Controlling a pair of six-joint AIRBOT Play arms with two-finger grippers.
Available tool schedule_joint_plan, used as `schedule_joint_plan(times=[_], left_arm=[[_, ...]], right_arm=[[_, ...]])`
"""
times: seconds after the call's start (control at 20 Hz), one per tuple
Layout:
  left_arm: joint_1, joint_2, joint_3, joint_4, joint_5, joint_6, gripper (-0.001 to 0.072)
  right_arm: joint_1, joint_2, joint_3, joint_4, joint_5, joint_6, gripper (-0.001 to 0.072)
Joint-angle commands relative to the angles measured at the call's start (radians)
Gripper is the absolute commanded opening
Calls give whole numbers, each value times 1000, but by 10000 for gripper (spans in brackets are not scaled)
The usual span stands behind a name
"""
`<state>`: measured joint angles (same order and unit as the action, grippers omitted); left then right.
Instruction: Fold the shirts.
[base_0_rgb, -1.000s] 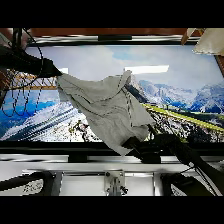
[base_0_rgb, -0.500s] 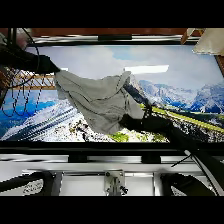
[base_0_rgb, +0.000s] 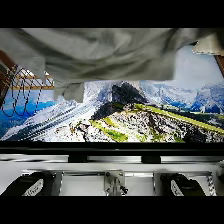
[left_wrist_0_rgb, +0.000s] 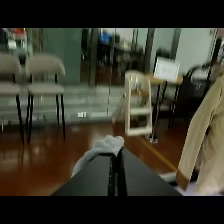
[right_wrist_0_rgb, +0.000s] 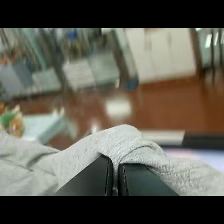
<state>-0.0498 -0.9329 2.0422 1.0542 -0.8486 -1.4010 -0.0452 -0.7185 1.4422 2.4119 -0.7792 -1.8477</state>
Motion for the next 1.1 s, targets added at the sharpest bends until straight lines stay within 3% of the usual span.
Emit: schedule_joint_plan(times=[0.0,0.15,0.3,0.4,0.45,0.6,0.75,0.8,0.95,1.05], left_arm=[[7,196,-49,20,117,-13,33],[7,283,-97,205,-3,-33,33],[7,284,-174,407,-215,-160,33],[7,268,-301,430,-299,-160,33],[6,256,-388,406,-305,-159,33],[6,180,-647,309,-222,-157,33],[6,33,-842,198,-3,-157,33],[5,-29,-871,167,62,-157,33],[3,-207,-877,-2,124,-157,34],[-24,-301,-877,-99,115,-157,34]], right_arm=[[-99,68,225,-60,-95,79,70],[-103,60,252,-252,-250,233,70],[-103,-15,236,-494,-606,317,70],[-103,-77,141,-549,-796,327,70],[-103,-100,58,-546,-798,327,70],[-100,-173,-208,-496,-538,327,70],[-100,-332,-385,-327,-143,329,70],[-100,-398,-396,-257,-75,329,71],[-100,-576,-395,-54,2,315,71],[-100,-636,-395,-35,-2,306,71]])
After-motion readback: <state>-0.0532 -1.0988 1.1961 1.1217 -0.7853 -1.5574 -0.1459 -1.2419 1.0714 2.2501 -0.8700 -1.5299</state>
